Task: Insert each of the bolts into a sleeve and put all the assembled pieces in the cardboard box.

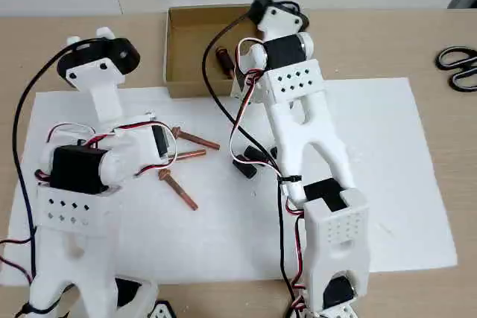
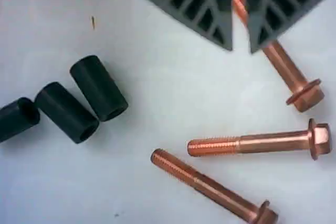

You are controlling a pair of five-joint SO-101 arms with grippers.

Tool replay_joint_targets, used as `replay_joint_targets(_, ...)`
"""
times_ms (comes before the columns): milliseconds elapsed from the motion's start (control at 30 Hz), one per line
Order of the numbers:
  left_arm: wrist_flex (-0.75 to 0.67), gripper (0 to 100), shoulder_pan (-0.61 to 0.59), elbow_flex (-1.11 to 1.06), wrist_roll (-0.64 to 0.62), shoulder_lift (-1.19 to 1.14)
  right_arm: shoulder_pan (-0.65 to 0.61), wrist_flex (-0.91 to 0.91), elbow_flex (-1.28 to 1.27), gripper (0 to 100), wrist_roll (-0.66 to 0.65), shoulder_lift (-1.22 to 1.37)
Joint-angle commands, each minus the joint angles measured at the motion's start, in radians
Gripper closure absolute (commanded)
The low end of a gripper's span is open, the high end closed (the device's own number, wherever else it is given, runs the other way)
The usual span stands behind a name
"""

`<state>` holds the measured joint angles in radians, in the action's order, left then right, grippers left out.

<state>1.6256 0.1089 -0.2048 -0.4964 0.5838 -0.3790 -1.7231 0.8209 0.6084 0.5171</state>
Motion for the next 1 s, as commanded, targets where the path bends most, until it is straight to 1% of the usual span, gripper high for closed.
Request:
replay_joint_targets(0, 0.029, 99, -0.006, 0.005, -0.006, 0.032, -0.005, -0.021, -0.025, 79.4, 0.084, -0.065)
replay_joint_targets(67, 0.034, 99, -0.008, 0.005, -0.006, 0.032, -0.002, -0.022, -0.038, 79.4, 0.124, -0.065)
replay_joint_targets(167, 0.026, 99, -0.043, 0.005, -0.006, 0.032, -0.005, -0.022, -0.06, 79.4, 0.172, -0.065)
replay_joint_targets(367, -0.06, 99, -0.167, 0.005, -0.005, 0.031, -0.024, -0.022, -0.161, 79.4, 0.252, -0.065)
replay_joint_targets(500, -0.072, 99, -0.226, 0.004, -0.005, 0.025, -0.016, -0.022, -0.166, 79.4, 0.273, -0.065)
replay_joint_targets(600, -0.083, 99, -0.233, -0.027, -0.005, 0.026, -0.016, -0.022, -0.167, 79.4, 0.275, -0.065)
replay_joint_targets(767, -0.19, 99, -0.235, -0.165, -0.005, 0.032, -0.013, -0.021, -0.167, 79.4, 0.276, -0.058)
replay_joint_targets(967, -0.25, 99, -0.232, -0.202, -0.005, 0.032, 0.054, -0.018, -0.17, 79.4, 0.296, -0.053)
